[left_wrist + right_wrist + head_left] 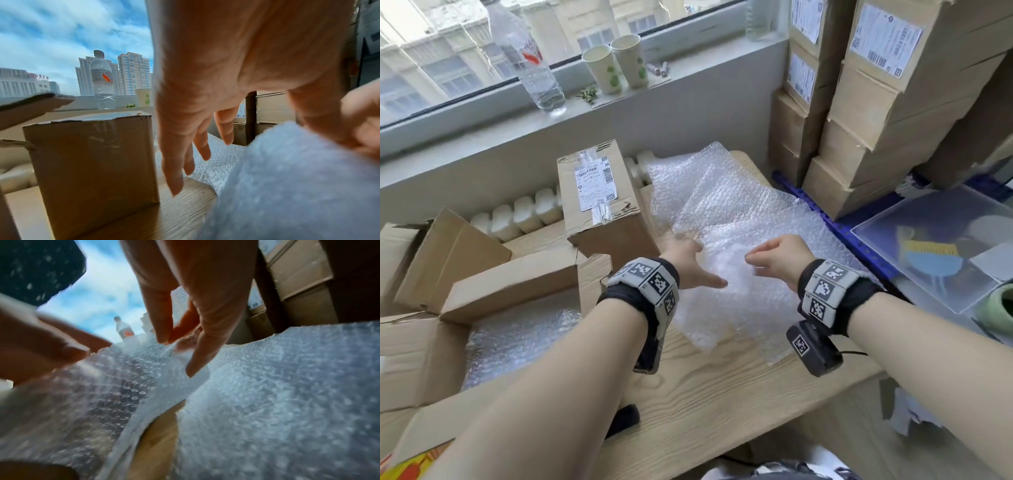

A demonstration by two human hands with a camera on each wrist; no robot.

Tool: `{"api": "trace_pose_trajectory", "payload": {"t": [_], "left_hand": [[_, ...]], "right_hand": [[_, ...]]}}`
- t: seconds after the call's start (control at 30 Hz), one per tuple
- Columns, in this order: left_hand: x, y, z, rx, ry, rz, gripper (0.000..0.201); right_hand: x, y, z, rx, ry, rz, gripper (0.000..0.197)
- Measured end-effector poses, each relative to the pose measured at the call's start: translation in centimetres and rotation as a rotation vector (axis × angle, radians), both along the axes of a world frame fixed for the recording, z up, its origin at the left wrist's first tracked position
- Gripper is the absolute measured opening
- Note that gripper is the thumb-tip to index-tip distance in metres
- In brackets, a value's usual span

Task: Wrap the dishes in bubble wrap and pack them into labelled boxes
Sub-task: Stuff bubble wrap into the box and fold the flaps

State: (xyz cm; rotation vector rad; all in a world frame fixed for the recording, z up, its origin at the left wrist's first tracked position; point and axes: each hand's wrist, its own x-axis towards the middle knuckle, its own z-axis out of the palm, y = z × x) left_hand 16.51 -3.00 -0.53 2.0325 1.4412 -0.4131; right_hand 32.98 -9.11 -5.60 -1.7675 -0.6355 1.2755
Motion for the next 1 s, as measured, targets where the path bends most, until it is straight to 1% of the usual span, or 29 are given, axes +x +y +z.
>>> {"api": "trace_pose_trajectory", "payload": {"t": [0.03, 0.1, 0.2, 0.3, 0.37, 0.4, 0.43, 0.5, 0.53, 0.6, 0.63, 0.67, 0.7, 0.77, 0.8, 0.83, 0.9, 0.97, 1.0], "left_hand": [[0.0, -0.1, -0.1, -0.016, 0.015, -0.012, 0.098], [0.0, -0.3, -0.2, -0.040, 0.014, -0.003, 0.113], [0.0, -0.4, 0.0, -0.024, -0.070, 0.079, 0.119], [-0.6, -0.2, 1.7, -0.007, -0.156, 0.145, 0.128], [-1.6, 0.4, 3.5, -0.006, -0.269, 0.202, 0.133], [-2.3, 0.7, 4.5, -0.003, -0.351, 0.261, 0.133], [-3.0, 1.1, 5.3, -0.002, -0.438, 0.336, 0.130], [-4.7, 1.9, 6.7, -0.011, -0.549, 0.496, 0.109], [-5.9, 2.3, 7.3, -0.012, -0.540, 0.542, 0.097], [-8.6, 2.9, 8.1, 0.050, -0.432, 0.524, 0.066], [-10.0, 3.0, 8.5, 0.104, -0.418, 0.511, 0.046], [-11.5, 3.1, 8.9, 0.139, -0.432, 0.515, 0.031], [-12.9, 3.2, 9.3, 0.170, -0.446, 0.518, 0.023], [-15.9, 3.2, 10.0, 0.196, -0.455, 0.530, 0.022], [-17.3, 3.0, 10.3, 0.159, -0.487, 0.545, 0.022], [-18.7, 2.9, 10.6, 0.108, -0.520, 0.557, 0.021], [-21.5, 2.7, 11.0, 0.042, -0.506, 0.570, 0.018], [-23.9, 2.7, 11.1, 0.072, -0.449, 0.577, 0.014], [-25.0, 2.7, 11.0, 0.132, -0.417, 0.577, 0.014]], "right_hand": [[0.0, 0.1, 0.5, 0.032, 0.051, -0.030, 0.011], [-0.1, 0.4, 1.8, 0.103, 0.111, -0.062, 0.009], [-0.3, 1.2, 3.9, 0.180, 0.182, -0.086, 0.013], [-0.9, 2.5, 5.7, 0.239, 0.283, -0.136, 0.023], [-1.6, 3.5, 6.9, 0.278, 0.353, -0.172, 0.019], [-2.1, 4.0, 7.7, 0.303, 0.384, -0.178, 0.016], [-2.6, 4.5, 8.3, 0.329, 0.413, -0.180, 0.018], [-4.0, 5.7, 9.6, 0.368, 0.473, -0.184, 0.024], [-4.8, 6.3, 10.2, 0.374, 0.502, -0.190, 0.025], [-6.8, 7.0, 11.6, 0.356, 0.553, -0.199, 0.023], [-7.9, 7.3, 12.3, 0.334, 0.582, -0.199, 0.023], [-9.0, 7.2, 13.2, 0.312, 0.601, -0.184, 0.024], [-9.9, 7.3, 13.9, 0.273, 0.566, -0.134, 0.025], [-11.8, 7.6, 14.6, 0.160, 0.324, 0.071, 0.021], [-12.7, 8.1, 14.5, 0.117, 0.231, 0.167, 0.024], [-13.7, 8.5, 14.5, 0.090, 0.178, 0.257, 0.032], [-16.0, 9.3, 14.5, 0.075, 0.066, 0.432, 0.044], [-18.3, 9.6, 14.7, 0.046, -0.060, 0.575, 0.058], [-19.4, 9.5, 14.8, 0.034, -0.093, 0.624, 0.059]]}}
